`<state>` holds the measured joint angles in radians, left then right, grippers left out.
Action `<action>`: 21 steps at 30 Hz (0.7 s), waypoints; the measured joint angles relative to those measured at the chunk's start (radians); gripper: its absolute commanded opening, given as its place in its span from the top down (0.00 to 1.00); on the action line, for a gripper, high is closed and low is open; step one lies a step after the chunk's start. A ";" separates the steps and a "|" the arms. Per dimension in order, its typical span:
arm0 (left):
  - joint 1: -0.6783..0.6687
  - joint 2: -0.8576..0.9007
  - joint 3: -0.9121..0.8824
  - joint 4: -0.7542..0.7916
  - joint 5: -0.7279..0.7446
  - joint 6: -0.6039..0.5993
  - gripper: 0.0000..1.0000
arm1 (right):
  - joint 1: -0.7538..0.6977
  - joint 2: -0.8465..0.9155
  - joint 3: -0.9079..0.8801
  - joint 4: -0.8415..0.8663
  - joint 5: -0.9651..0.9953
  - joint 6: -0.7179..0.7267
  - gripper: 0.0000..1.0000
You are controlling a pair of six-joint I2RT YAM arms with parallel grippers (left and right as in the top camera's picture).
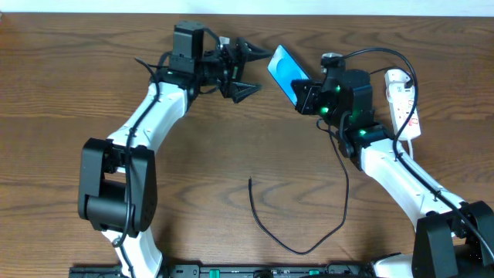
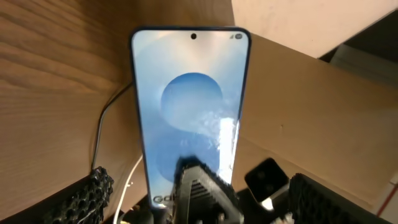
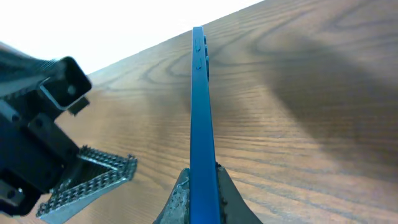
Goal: Plug charger to phone and switch on socket
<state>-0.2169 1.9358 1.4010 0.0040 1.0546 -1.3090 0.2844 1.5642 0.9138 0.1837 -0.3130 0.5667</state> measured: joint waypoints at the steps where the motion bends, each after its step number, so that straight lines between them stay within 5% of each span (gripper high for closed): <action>1: 0.007 0.000 0.000 0.000 0.009 0.000 0.08 | -0.005 0.000 0.000 0.000 0.000 0.028 0.99; 21: 0.084 0.000 0.000 0.176 0.042 -0.020 0.08 | -0.034 0.000 0.000 0.181 -0.135 0.682 0.99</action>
<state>-0.1326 1.9358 1.4010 0.1802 1.0966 -1.3289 0.2508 1.5642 0.9134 0.3645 -0.4480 1.2488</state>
